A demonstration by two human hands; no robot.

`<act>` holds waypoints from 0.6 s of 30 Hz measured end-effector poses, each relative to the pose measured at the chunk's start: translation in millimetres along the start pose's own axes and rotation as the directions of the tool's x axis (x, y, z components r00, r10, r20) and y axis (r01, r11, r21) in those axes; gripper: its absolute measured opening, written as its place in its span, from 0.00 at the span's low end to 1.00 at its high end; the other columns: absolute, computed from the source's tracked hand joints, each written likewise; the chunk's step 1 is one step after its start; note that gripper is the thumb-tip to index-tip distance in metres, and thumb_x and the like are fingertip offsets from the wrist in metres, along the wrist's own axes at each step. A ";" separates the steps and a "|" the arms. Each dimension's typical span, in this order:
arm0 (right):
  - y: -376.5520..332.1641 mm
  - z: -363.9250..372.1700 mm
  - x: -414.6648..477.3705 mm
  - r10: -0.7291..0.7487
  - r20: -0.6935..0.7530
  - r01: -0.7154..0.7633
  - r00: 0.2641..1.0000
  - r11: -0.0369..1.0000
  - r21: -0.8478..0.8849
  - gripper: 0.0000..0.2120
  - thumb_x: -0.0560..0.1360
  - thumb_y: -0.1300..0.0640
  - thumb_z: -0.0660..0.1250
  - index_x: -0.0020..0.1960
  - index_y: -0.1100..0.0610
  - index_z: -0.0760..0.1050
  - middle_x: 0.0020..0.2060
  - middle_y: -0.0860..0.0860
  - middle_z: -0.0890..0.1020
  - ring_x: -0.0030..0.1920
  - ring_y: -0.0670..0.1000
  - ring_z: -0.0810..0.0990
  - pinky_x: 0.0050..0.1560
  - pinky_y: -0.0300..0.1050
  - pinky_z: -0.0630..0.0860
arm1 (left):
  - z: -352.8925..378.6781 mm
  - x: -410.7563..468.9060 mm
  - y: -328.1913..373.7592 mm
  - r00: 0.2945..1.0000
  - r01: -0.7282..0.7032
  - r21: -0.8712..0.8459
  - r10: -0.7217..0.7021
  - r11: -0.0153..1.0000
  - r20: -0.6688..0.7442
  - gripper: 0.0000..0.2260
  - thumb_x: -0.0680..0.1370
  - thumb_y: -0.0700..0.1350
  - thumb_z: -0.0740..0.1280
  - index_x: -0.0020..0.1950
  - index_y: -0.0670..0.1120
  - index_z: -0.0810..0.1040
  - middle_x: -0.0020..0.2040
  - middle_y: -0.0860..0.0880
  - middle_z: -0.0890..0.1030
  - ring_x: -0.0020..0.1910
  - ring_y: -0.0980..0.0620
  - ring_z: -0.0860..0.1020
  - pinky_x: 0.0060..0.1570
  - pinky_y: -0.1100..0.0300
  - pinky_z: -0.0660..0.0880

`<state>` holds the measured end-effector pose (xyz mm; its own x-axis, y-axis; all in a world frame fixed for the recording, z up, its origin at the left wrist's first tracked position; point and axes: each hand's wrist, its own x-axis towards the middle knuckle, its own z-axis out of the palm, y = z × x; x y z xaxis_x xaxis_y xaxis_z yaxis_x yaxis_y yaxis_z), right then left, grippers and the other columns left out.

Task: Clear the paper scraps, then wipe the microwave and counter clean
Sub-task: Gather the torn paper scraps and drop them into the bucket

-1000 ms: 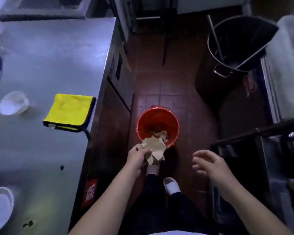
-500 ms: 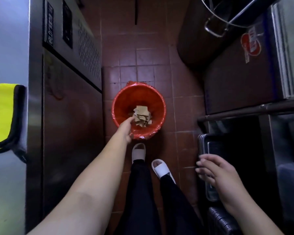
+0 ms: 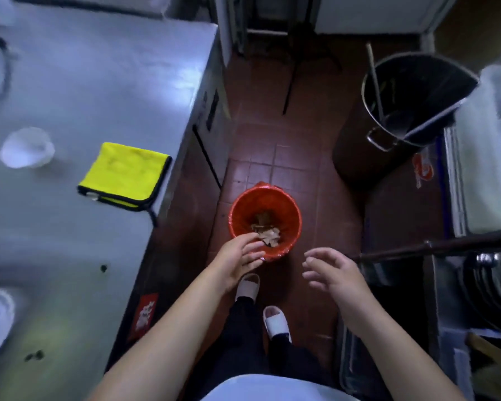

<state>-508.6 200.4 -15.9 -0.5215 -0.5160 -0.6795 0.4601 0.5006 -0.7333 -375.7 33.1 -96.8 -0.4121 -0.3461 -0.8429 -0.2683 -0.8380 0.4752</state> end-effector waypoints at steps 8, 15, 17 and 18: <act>-0.7 93.7 -16.2 0.009 0.388 0.036 0.921 0.993 -0.108 0.04 0.78 0.65 0.66 0.49 0.60 0.80 0.38 0.56 0.83 0.37 0.51 0.80 0.39 0.43 0.75 | -71.0 -161.4 -33.6 0.931 -0.324 -0.212 0.271 0.922 -0.243 0.11 0.81 0.48 0.66 0.59 0.46 0.81 0.51 0.44 0.85 0.46 0.49 0.84 0.48 0.56 0.79; -12.8 219.9 -76.7 -0.003 0.718 0.145 0.696 0.980 -0.137 0.05 0.77 0.63 0.68 0.45 0.56 0.81 0.39 0.55 0.83 0.37 0.52 0.81 0.36 0.41 0.76 | -172.4 -301.5 -80.7 0.699 -0.619 -0.321 0.317 0.716 -0.642 0.12 0.80 0.45 0.66 0.60 0.41 0.79 0.49 0.42 0.83 0.44 0.48 0.81 0.45 0.56 0.79; -8.7 240.2 -94.9 0.010 0.752 0.173 0.659 0.971 -0.165 0.03 0.76 0.62 0.69 0.47 0.57 0.81 0.39 0.54 0.84 0.38 0.52 0.81 0.38 0.42 0.76 | -192.9 -325.6 -95.9 0.641 -0.684 -0.330 0.320 0.651 -0.697 0.12 0.80 0.45 0.66 0.60 0.41 0.79 0.48 0.42 0.84 0.44 0.47 0.82 0.44 0.55 0.80; -6.4 249.4 -104.0 0.014 0.764 0.196 0.645 0.963 -0.183 0.03 0.76 0.62 0.69 0.47 0.57 0.81 0.39 0.54 0.84 0.38 0.51 0.81 0.38 0.42 0.77 | -202.7 -334.3 -102.9 0.619 -0.707 -0.331 0.320 0.625 -0.717 0.12 0.80 0.45 0.66 0.60 0.41 0.79 0.48 0.42 0.84 0.44 0.47 0.82 0.44 0.55 0.80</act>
<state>-278.1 77.5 53.5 0.2193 -0.8569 -0.4665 0.2089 0.5083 -0.8354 -33.9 149.4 84.9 0.2835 -0.7850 -0.5508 0.4121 -0.4189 0.8091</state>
